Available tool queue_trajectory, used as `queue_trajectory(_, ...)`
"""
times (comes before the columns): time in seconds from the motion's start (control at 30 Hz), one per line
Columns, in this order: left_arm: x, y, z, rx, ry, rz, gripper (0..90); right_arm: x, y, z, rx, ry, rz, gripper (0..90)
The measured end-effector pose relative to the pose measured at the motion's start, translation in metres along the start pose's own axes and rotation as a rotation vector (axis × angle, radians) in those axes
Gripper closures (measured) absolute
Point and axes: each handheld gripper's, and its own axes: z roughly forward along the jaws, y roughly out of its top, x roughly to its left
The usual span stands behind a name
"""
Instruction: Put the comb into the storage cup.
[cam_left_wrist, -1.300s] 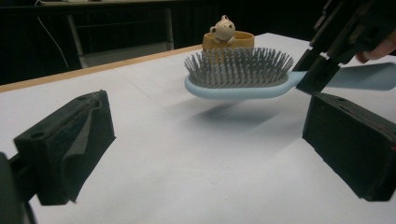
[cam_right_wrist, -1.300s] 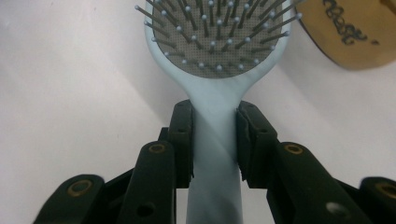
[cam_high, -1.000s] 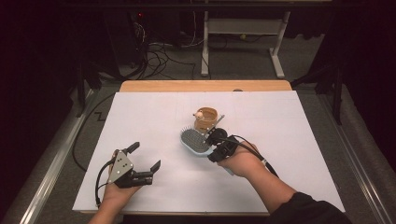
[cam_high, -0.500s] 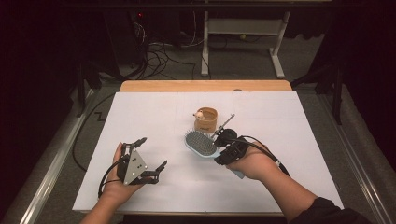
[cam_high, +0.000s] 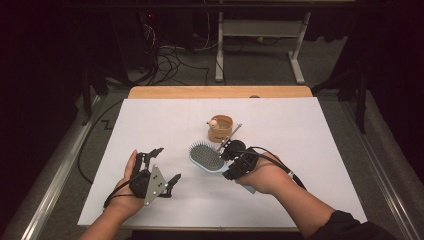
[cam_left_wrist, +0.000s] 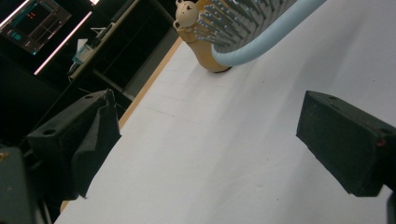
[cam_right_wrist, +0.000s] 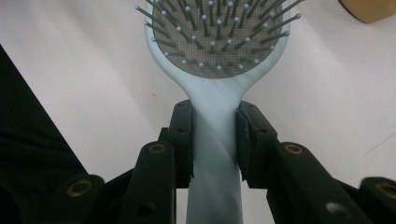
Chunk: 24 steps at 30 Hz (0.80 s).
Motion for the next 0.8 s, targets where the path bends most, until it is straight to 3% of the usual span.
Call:
queue_trajectory(0.33, -0.001, 0.0, 0.002, 0.002, -0.002, 0.013, 8.6, 0.001, 0.003, 0.005, 0.017, 0.0, -0.013, 71.5)
queue_trajectory(0.47, -0.006, 0.002, 0.005, 0.01, -0.009, 0.062, 10.5, 0.003, 0.005, 0.006, 0.024, 0.006, -0.018, 71.5)
queue_trajectory(0.63, -0.013, 0.004, 0.008, 0.019, 0.013, 0.124, 13.0, 0.01, 0.012, 0.008, 0.024, 0.021, -0.038, 71.5)
queue_trajectory(0.8, -0.013, 0.005, 0.009, 0.024, 0.023, 0.144, 14.9, 0.015, 0.016, 0.009, 0.023, 0.025, -0.045, 71.4)
